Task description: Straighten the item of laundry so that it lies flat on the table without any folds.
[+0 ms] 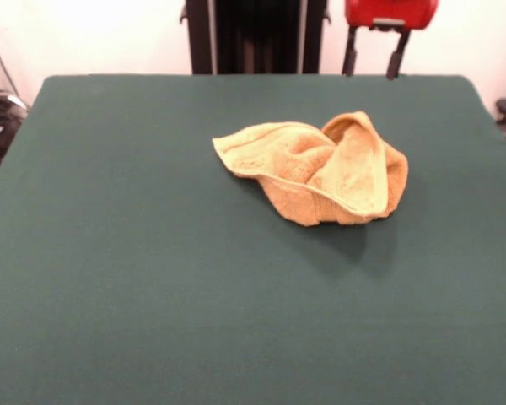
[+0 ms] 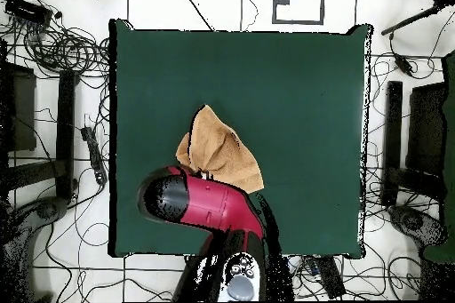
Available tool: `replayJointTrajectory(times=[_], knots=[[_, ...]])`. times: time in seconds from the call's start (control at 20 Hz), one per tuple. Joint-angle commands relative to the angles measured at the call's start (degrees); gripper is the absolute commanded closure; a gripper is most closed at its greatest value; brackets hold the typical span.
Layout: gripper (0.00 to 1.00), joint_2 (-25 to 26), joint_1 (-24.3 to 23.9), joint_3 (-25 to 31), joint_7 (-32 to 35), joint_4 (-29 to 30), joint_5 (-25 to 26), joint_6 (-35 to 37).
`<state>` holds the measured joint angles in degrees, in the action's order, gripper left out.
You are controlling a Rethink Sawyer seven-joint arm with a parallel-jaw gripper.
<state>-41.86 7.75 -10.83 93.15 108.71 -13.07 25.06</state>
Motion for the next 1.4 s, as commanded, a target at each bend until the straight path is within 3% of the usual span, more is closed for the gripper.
replayJointTrajectory(times=[0.05, 0.65, 1.4], knots=[[0.00, 5.00, -0.49, 6.55, 15.59, 4.09, -4.31, -6.72], [0.00, 12.21, 0.70, 9.49, 20.13, 7.81, -9.58, -19.54], [0.00, 15.89, 0.87, 12.13, 22.66, 9.68, -11.98, -24.53]])
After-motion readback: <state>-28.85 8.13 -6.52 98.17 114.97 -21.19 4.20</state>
